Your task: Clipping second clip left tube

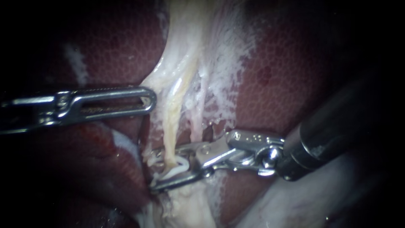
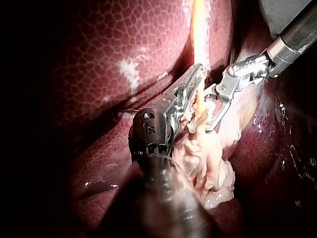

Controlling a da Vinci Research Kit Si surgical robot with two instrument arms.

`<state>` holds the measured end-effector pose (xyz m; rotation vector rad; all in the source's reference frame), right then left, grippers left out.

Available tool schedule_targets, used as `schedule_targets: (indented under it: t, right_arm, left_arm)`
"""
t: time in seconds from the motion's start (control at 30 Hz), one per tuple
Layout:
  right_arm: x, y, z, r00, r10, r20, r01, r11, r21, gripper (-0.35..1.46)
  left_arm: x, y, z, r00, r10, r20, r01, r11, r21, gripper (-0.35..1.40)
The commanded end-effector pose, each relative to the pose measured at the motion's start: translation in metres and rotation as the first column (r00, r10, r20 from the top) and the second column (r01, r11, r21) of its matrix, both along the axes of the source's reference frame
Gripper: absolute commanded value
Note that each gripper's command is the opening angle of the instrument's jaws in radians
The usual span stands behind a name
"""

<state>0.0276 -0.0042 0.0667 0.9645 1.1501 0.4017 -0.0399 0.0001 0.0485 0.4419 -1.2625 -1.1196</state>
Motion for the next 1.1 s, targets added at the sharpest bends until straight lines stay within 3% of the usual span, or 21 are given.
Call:
schedule_targets:
  t: [0.03,0.6,0.7,0.83,1.1]
  right_arm:
    - [0.0,0.0,-0.0002,1.0,-0.004,0.0,0.004,1.0,0.009,0.45]
    - [0.0,0.0005,-0.0004,0.9997,-0.017,0.018,0.016,1.0,0.023,0.38]
    - [-0.0001,0.0007,-0.0002,0.9992,-0.012,0.039,0.011,0.999,0.04,0.22]
    - [-0.0008,0.0009,0.0002,0.9943,-0.015,0.105,0.007,0.997,0.076,-0.35]
    - [-0.0011,0.0009,0.0005,0.9938,-0.012,0.111,0.004,0.997,0.072,-0.35]
  left_arm:
    - [0.0,0.0,0.0,1.0,0.0,0.0,0.0,1.0,0.0,-0.35]
    - [0.0,0.0,0.0,1.0,0.0,0.0,0.0,1.0,0.0,-0.35]
    - [0.0,0.0,0.0,1.0,0.0,0.0,0.0,1.0,0.0,-0.35]
    - [0.0,0.0,0.0,1.0,0.0,0.0,0.0,1.0,0.0,-0.35]
    - [0.0,0.0,0.0,1.0,0.0,0.0,0.0,1.0,0.0,-0.35]
